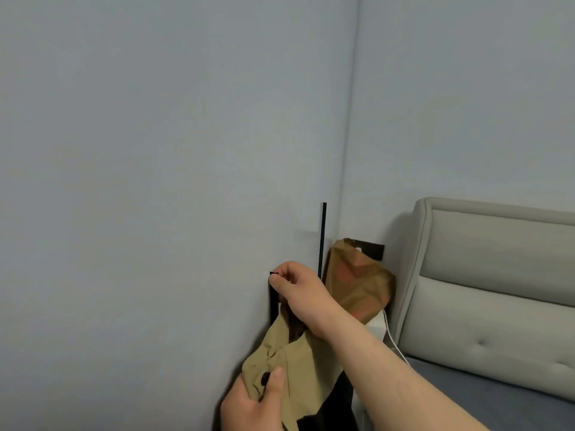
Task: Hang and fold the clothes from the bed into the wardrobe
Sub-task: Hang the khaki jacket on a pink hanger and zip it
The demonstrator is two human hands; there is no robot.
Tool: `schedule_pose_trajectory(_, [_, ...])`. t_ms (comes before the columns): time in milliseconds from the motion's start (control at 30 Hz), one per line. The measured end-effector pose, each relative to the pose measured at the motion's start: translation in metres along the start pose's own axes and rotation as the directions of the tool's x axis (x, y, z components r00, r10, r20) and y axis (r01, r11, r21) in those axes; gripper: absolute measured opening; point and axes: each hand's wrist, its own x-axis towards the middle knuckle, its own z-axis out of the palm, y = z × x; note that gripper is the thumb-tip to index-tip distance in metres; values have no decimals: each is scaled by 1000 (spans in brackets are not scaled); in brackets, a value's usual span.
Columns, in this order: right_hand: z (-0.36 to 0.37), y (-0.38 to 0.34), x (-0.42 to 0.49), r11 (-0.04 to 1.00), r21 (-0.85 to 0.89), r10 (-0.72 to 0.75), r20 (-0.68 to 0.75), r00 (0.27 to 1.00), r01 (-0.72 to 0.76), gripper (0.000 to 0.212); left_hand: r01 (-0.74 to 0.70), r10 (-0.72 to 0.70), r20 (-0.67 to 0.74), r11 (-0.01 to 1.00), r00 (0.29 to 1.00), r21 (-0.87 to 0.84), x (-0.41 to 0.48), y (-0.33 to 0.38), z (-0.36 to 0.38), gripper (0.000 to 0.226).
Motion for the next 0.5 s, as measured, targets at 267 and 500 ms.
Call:
schedule_pose_trajectory(267, [-35,19,-9,993,-62,-100,47,994,103,21,-58,58,-10,998,998,-15,-18,11,8,21])
schedule_pose_trajectory(500, [-131,57,-37,993,-101,-75,-160,984,59,25,-14,13,183,1000,983,4,-17,9,38,9])
